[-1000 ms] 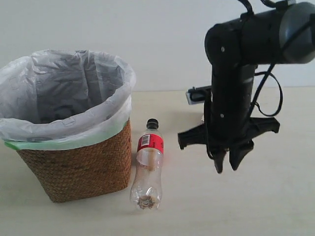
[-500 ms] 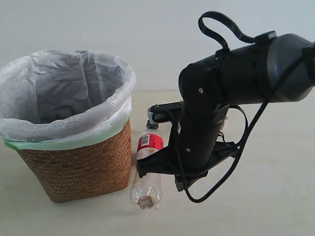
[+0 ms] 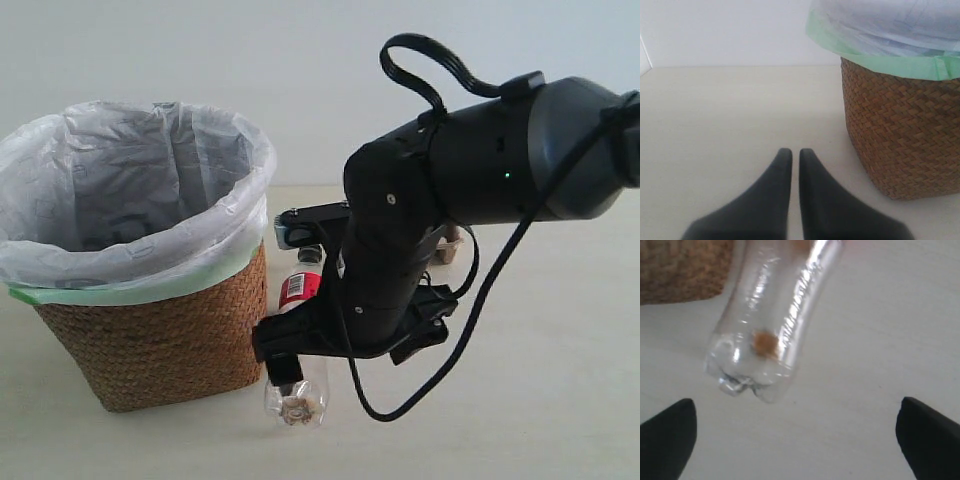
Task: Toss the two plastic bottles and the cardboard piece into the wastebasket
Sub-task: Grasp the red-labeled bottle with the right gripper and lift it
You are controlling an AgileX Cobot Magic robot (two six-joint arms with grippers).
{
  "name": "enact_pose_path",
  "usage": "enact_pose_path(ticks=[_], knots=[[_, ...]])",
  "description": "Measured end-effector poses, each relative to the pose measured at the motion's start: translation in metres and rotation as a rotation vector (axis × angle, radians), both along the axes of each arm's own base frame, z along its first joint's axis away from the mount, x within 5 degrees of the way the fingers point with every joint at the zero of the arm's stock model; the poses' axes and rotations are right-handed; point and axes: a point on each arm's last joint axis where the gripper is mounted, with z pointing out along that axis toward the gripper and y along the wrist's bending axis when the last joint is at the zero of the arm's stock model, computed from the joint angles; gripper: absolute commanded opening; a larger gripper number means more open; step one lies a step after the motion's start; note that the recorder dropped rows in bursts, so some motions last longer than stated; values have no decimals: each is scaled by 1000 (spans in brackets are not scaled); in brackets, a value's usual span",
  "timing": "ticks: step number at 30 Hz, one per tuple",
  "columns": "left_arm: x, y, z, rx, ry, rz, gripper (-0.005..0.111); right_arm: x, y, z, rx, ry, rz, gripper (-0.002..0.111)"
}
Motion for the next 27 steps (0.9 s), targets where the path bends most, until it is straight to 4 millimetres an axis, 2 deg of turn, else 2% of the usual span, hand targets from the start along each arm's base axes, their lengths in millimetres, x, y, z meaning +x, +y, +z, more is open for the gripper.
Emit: enact_pose_path(ticks=[7,12,22,24,27], knots=[[0,0,0,0,0,0,5,0,14,-1,92,-45,-24,90],[0,0,0,0,0,0,5,7,21,-25,93,-30,-56,90],[0,0,0,0,0,0,5,16,29,-50,114,-53,-67,90],[0,0,0,0,0,0,5,16,29,-56,98,-48,-63,82],[0,0,0,0,0,0,5,16,27,-59,63,-47,-47,55]])
